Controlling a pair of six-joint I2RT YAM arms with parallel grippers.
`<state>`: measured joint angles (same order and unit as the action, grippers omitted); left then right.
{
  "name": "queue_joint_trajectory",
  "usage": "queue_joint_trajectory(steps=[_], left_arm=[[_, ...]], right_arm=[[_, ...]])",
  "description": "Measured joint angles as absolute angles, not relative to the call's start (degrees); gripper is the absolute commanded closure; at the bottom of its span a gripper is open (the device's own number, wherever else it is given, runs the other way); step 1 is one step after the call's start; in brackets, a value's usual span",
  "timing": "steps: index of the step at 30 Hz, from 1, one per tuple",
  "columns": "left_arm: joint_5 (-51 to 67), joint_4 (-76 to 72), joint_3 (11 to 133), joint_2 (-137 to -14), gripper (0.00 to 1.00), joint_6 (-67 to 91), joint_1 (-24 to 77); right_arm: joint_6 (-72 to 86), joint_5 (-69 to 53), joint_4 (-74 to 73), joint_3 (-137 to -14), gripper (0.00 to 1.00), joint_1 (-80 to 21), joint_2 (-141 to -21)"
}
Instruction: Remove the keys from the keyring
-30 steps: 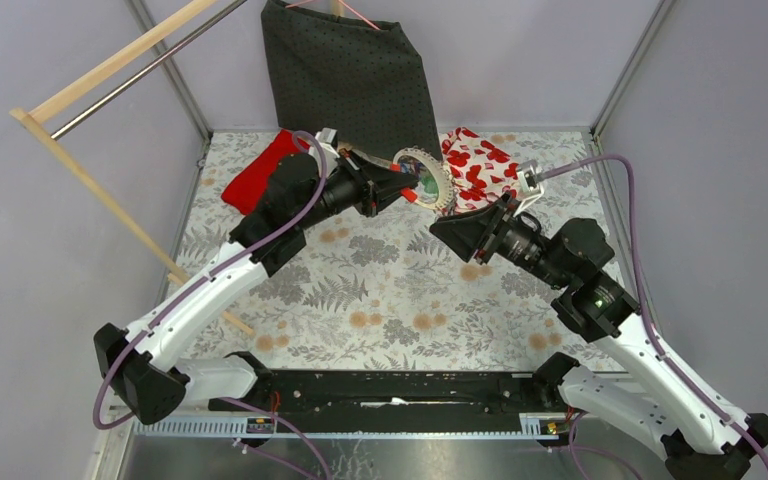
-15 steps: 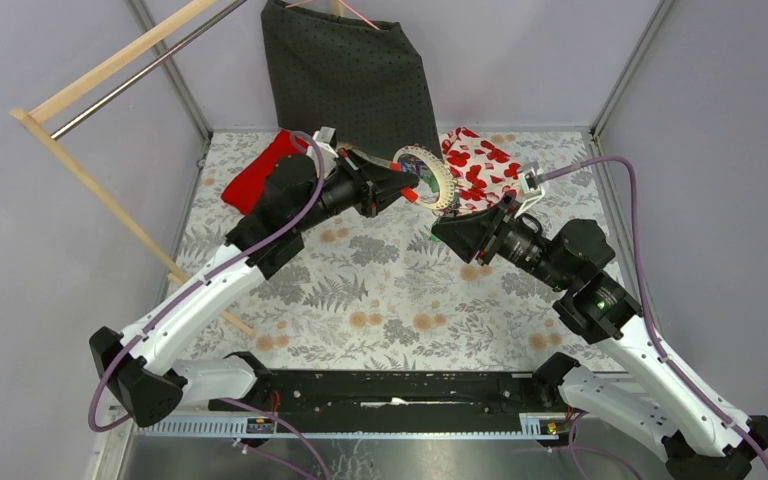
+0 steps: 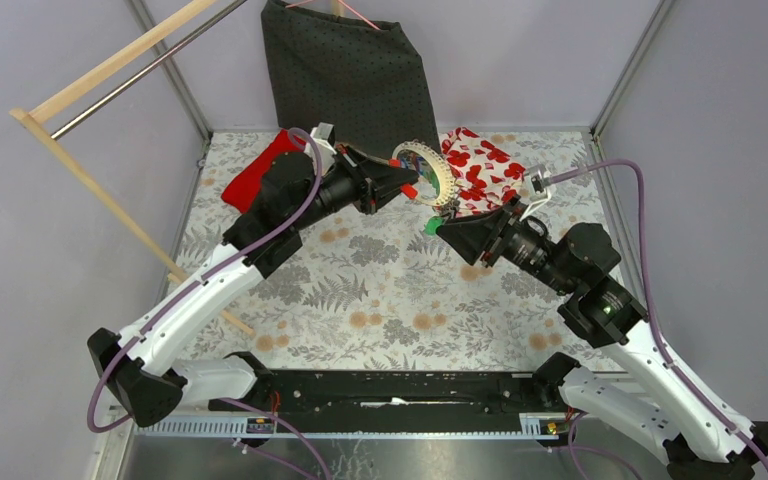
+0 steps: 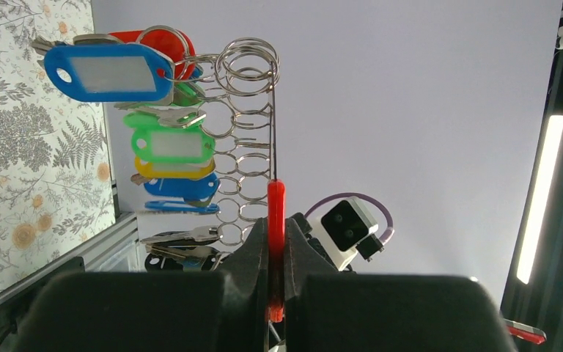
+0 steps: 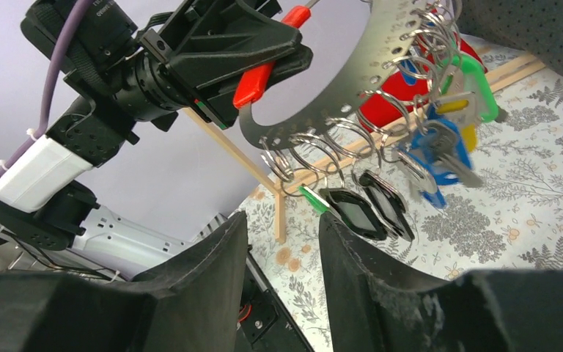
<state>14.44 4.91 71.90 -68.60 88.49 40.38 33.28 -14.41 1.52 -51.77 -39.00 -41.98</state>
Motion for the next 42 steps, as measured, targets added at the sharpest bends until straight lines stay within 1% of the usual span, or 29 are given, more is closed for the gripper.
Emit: queue_joint_trajectory(steps=[23, 30, 36, 42], left_arm=[[14.0, 6.46, 73.54, -68.6, 1.0, 88.42, 41.47], [13.58, 6.52, 73.91, -68.6, 1.0, 88.36, 42.04], [13.21, 6.52, 73.91, -68.6, 1.0, 88.33, 42.33], [12.95, 6.5, 73.91, -68.6, 1.0, 88.33, 42.35]], right_arm=[[32.01, -13.39, 0.25, -51.11, 0.47, -39.0, -41.47], [31.7, -13.13, 0.54, -51.11, 0.47, -39.0, -41.93], [31.7, -13.56, 1.15, -51.11, 0.47, -39.0, -42.57], [31.99, -15.68, 3.68, -50.54, 0.53, -39.0, -43.29]])
